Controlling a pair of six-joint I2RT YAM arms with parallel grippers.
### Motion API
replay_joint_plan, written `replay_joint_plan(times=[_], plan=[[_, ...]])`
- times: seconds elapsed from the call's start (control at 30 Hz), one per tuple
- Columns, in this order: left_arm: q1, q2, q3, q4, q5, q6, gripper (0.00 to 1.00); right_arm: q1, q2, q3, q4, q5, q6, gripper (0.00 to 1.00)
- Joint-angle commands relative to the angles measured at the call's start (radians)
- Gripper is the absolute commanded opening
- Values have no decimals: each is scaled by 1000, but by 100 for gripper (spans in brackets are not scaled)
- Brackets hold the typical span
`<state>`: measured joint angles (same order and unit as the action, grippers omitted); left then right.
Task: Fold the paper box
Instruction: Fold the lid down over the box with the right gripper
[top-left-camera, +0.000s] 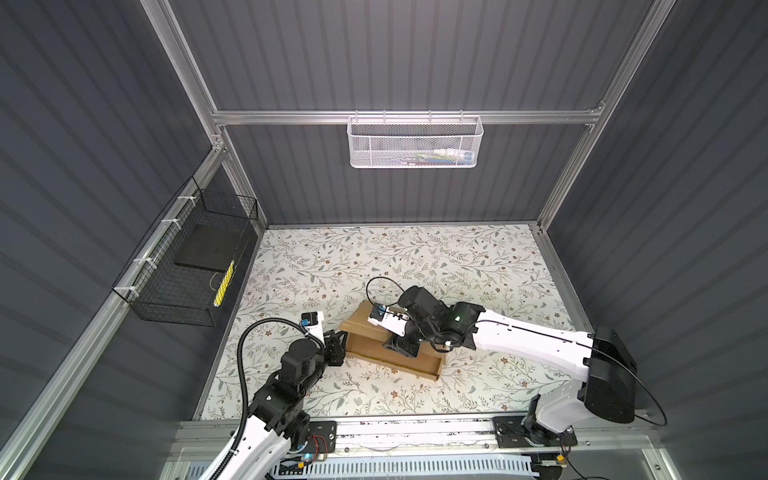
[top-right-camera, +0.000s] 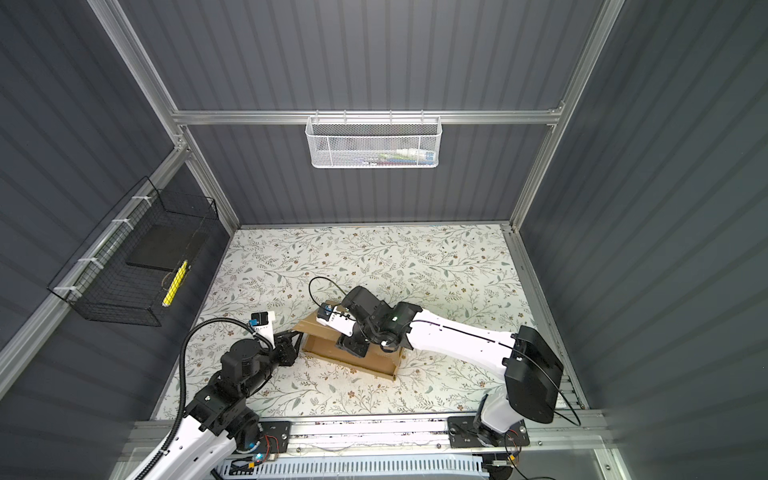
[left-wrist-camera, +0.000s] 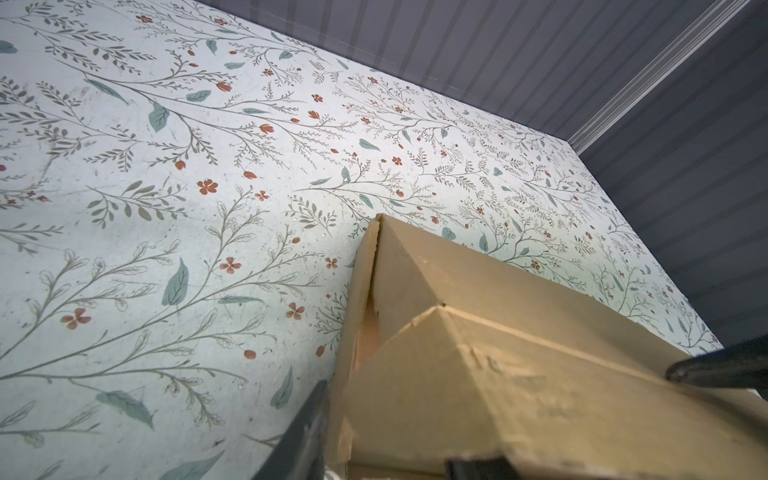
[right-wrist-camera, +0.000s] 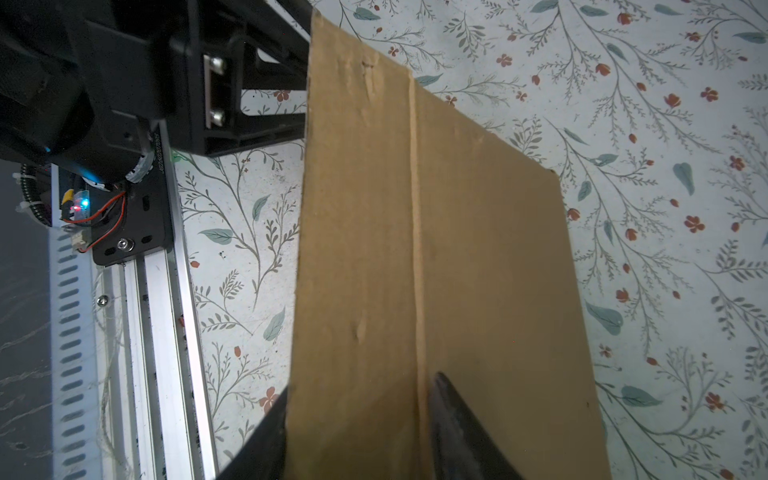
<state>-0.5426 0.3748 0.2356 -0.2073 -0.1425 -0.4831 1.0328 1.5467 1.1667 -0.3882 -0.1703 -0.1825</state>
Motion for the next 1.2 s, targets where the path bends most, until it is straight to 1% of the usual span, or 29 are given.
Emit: replay_joint_plan(times=[0.0,0.27,0.73,1.17], plan=[[-3,7,38,-29,-6,-15,45,-17,22,-24,44,-5,13,48],[-3,67,33,9,3,-40,47,-71,33,-45,71,-51,0,48],[-3,183,69,43,7,-53,48,-170,24,-119,118,-93,-12,47],[-3,254,91,53,3,-83,48,-200,32,-177,140,-112,2,49]])
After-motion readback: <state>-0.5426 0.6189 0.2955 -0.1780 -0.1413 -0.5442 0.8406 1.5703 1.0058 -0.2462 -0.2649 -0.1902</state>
